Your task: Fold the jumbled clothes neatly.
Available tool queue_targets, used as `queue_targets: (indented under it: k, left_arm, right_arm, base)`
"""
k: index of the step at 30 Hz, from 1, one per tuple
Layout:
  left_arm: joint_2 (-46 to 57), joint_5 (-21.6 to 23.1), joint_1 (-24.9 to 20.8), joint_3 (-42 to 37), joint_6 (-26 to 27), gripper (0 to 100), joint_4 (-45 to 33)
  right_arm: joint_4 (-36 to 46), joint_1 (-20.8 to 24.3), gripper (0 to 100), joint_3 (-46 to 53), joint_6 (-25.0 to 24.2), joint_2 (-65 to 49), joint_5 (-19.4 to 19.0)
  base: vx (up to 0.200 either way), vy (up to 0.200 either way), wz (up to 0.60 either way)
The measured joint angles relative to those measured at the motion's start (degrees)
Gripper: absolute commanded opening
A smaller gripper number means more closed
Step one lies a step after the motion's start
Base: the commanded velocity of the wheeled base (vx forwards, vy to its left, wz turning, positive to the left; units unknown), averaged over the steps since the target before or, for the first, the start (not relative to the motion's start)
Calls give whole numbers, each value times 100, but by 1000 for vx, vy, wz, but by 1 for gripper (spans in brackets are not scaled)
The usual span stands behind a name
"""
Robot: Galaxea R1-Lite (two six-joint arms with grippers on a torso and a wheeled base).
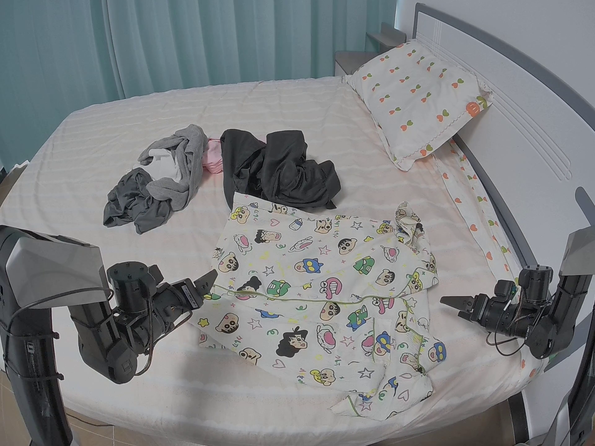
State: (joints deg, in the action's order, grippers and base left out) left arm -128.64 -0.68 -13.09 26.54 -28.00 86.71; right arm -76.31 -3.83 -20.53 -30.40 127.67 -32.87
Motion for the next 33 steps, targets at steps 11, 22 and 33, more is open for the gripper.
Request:
queue_targets:
  k: [11, 22, 33]
  left_arm:
    - [457, 1627, 56, -1499, 179, 100, -96]
    - [282, 1258, -138, -1731, 1457, 100, -99]
    - [-94, 897, -630, -1165, 1421, 100, -93]
  right_arm:
    - [0, 4, 100, 0, -2, 26, 2]
    - [0, 13, 100, 6, -2, 33, 2]
    - [-79, 11, 100, 30, 128, 35, -15]
  base:
    - [0, 0, 0]
    - [0, 0, 0]
    - [0, 0, 0]
